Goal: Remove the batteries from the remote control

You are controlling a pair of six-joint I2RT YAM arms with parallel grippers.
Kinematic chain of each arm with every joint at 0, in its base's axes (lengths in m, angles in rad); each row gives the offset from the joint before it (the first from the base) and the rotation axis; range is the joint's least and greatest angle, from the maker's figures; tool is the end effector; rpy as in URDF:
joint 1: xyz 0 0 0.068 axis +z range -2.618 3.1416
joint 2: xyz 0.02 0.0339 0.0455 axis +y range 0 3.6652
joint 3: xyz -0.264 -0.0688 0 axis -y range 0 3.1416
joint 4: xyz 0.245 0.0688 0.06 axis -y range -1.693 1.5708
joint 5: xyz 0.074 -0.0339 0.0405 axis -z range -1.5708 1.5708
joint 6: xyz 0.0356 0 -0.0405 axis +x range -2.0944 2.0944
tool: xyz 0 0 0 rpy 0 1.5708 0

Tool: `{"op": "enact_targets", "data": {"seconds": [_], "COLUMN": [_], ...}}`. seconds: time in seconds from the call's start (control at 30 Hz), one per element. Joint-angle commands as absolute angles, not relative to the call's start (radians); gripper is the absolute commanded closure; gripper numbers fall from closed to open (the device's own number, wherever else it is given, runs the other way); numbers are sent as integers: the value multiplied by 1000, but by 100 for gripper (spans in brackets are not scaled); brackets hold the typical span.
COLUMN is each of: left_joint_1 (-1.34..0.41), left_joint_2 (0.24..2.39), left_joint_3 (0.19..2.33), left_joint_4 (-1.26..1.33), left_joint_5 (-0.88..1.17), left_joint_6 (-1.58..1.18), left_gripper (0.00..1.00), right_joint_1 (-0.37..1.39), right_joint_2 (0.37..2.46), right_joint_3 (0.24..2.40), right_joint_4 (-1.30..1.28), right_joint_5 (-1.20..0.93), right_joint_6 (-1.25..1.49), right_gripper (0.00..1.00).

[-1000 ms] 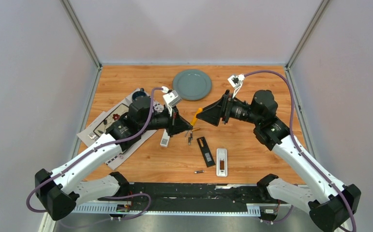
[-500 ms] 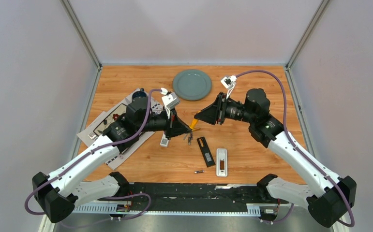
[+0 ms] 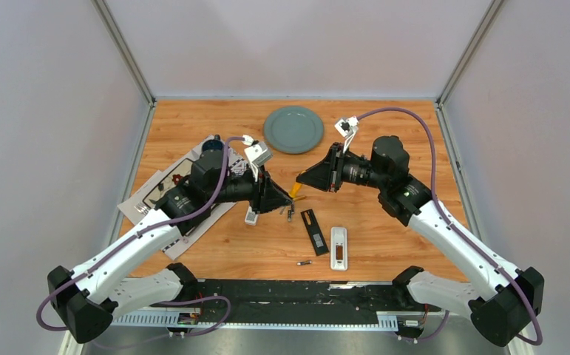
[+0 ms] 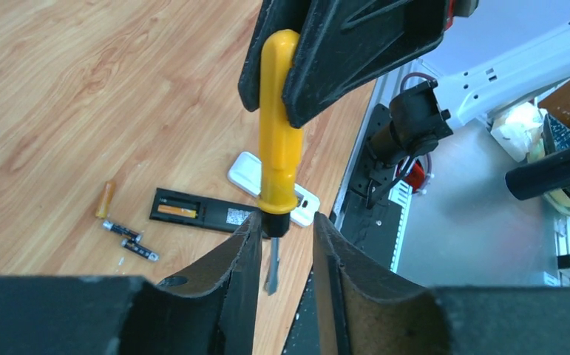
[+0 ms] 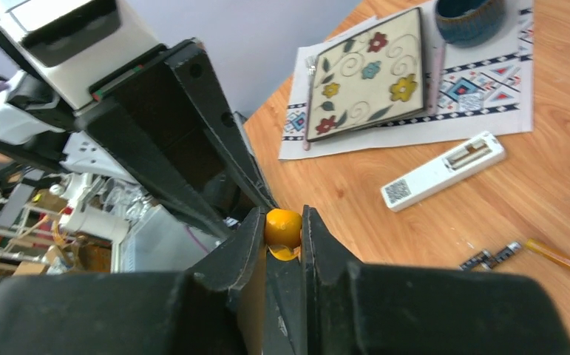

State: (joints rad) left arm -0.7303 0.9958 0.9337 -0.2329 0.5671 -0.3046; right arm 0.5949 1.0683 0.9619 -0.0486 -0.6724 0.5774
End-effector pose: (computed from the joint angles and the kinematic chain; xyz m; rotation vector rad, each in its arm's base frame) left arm 0.1543 -0.1638 0.3495 0.8296 1.8302 -1.2177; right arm 0.1892 0.1548 0.3628 -0.5657 1.8328 1.4050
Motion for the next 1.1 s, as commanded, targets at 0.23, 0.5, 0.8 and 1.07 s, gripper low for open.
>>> {"op": "enact_targets", "data": {"seconds": [0.23,0.5,0.8,1.07], "left_joint_1": [-732,-730,-709,-661], "left_joint_2": [1032,1074,1258,1451], "left_joint_3": [842,756,733,703], "left_joint_4": [-186,-132,-66,99], "left_joint_5": [505,494,563,679], "left_joint_6": [-431,-512,-587,-704], "left_gripper": [53,53,53,54], "right_joint_1": [555,416,331,330], "right_joint_2": [1075,1094,1127,1169], "right_joint_3": [942,830,798,799], "right_joint_4": [-212,-212,-202,-179], "right_joint_5": [-410,-399,-419,-440], "right_joint_6": [491,518,500,505], "right_gripper": [100,100,100,100]}}
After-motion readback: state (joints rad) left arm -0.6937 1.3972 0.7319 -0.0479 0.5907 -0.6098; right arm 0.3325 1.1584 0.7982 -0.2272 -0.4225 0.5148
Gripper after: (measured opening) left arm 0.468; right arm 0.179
